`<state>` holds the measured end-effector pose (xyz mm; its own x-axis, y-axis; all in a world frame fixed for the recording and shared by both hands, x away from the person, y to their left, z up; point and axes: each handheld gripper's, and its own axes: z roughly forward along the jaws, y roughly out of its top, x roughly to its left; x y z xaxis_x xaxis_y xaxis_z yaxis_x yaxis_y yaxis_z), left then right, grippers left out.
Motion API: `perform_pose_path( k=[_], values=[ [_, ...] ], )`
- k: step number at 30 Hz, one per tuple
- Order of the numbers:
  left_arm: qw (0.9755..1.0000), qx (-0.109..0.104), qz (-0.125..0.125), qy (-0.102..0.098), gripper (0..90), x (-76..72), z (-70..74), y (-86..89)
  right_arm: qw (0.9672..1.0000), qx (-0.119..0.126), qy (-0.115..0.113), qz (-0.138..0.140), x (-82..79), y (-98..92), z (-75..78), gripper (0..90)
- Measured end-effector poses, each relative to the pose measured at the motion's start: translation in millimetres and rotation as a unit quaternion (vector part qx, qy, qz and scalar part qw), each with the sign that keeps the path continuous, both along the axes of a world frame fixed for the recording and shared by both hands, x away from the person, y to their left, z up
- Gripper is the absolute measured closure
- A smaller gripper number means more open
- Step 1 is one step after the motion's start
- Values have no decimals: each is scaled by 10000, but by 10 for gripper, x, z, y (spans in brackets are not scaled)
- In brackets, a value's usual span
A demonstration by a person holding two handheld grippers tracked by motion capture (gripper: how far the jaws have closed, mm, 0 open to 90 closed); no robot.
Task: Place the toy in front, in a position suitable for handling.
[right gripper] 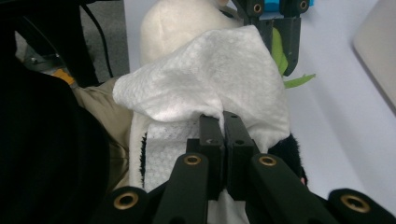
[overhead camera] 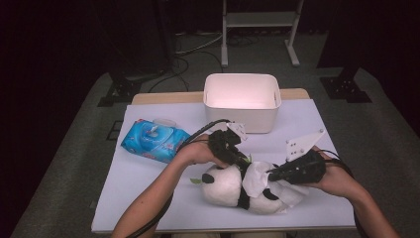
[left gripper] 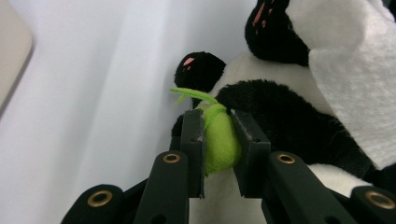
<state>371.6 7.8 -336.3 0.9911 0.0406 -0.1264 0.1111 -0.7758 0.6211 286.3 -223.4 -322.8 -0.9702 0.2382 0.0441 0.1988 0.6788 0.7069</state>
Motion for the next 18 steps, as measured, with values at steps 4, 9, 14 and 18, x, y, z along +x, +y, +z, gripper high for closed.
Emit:
perform_pose_path(
  k=[4, 9, 14, 18],
  values=[
    [9999, -90, 53, -103, 766, 27, 108, -3, 10000, -31, -58, -32, 2, -14, 21, 877],
    [9991, -206, 103, -349, 765, 49, 291, 29, 9999, -86, -35, -60, 29, -5, -7, 877],
    [9990, -197, 125, -384, 759, 10, 230, -4, 9992, -379, 79, 34, 36, 115, -167, 877],
    [9995, -189, -10, -238, 749, -73, 98, -57, 9990, -428, 77, 69, 63, 175, -197, 877]
  ],
)
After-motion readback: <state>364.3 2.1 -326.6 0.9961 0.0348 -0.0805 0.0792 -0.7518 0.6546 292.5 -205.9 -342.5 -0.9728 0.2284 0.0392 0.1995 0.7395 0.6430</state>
